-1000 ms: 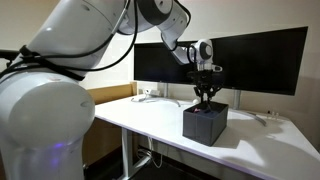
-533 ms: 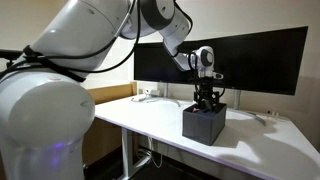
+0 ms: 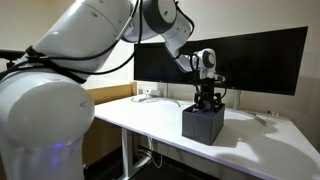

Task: Pick up the clothes from the box and put them on the table

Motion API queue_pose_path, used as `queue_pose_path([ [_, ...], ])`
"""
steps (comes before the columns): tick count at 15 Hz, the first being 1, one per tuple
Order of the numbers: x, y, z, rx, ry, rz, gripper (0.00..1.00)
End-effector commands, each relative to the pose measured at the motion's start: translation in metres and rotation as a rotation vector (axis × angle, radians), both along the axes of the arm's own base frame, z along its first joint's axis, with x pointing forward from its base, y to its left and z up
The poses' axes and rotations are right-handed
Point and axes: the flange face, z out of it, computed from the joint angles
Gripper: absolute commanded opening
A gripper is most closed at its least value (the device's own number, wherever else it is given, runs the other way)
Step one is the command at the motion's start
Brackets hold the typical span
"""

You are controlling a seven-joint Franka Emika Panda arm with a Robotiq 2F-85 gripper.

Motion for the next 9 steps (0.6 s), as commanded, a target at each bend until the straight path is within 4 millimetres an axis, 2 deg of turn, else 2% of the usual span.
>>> queue_pose_path([
  [1,-0.0009,-0.0035,-0.009,0.005,0.05,-0.022,0.73],
  [9,0.0034,0.0005,-0.0103,0.02,0.084,-0.02,0.21],
])
